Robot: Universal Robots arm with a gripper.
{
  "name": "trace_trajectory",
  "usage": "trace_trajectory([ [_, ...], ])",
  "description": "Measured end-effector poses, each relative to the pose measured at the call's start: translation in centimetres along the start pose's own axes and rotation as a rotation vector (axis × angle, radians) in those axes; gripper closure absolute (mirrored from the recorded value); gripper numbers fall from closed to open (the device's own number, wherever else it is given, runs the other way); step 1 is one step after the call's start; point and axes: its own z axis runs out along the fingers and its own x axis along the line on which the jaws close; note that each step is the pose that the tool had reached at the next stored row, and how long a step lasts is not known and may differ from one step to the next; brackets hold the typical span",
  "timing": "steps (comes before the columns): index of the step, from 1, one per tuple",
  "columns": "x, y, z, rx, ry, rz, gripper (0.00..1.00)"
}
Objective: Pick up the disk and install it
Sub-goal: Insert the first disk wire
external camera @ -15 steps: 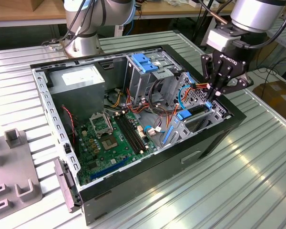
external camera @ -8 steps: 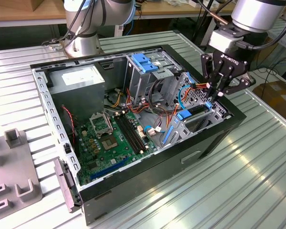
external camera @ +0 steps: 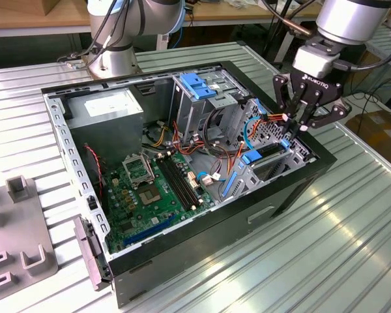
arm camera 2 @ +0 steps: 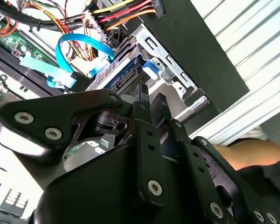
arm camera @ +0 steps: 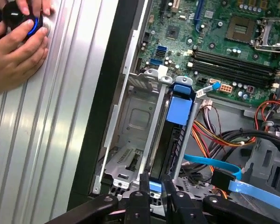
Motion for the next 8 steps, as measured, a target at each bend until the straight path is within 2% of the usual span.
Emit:
trace_trajectory([
  [2, 0.03, -0.25, 0.0, 0.0014, 0.0, -0.015, 0.75],
  [8, -0.41, -1.27, -0.04, 0.0019, 0.0004, -0.02, 0.75],
])
